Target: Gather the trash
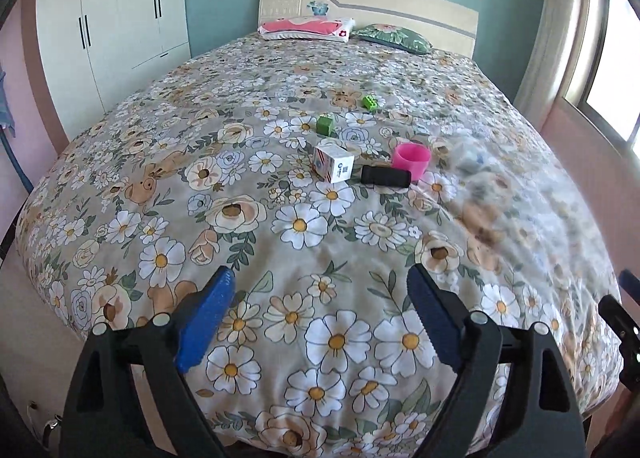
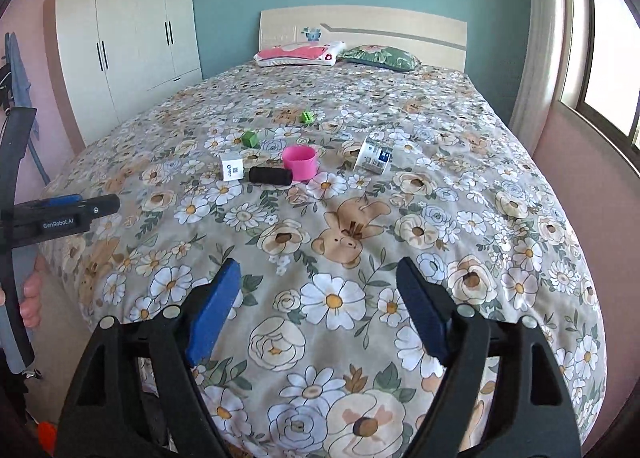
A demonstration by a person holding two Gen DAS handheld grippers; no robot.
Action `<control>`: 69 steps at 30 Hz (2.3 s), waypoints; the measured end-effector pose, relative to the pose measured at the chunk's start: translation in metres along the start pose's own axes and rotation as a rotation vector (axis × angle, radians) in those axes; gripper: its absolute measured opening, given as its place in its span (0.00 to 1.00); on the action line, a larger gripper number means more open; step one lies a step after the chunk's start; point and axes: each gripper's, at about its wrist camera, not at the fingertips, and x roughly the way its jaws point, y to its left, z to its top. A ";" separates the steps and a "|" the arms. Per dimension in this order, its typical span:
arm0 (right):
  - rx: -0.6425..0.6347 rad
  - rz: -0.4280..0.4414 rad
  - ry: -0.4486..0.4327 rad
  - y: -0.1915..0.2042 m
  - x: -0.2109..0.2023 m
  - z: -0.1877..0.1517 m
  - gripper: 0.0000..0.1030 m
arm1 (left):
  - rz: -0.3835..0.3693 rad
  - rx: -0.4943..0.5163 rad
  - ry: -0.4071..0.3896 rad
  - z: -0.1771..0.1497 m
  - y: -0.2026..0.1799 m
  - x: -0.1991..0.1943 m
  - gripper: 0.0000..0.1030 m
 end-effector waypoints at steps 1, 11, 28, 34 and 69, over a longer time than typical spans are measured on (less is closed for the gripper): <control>0.022 0.000 -0.003 -0.005 0.008 0.007 0.77 | -0.001 -0.019 0.001 0.010 0.000 0.007 0.87; 0.197 -0.022 0.008 -0.050 0.118 0.077 0.78 | 0.066 -0.132 0.043 0.087 -0.014 0.102 0.87; 0.422 -0.122 0.225 -0.107 0.360 0.139 0.78 | 0.107 -0.258 0.218 0.127 -0.013 0.267 0.87; 0.382 -0.158 0.282 -0.098 0.410 0.142 0.78 | 0.152 -0.265 0.238 0.128 -0.008 0.305 0.87; 0.256 -0.165 0.010 -0.078 0.157 0.197 0.60 | 0.083 -0.108 0.024 0.150 -0.020 0.105 0.43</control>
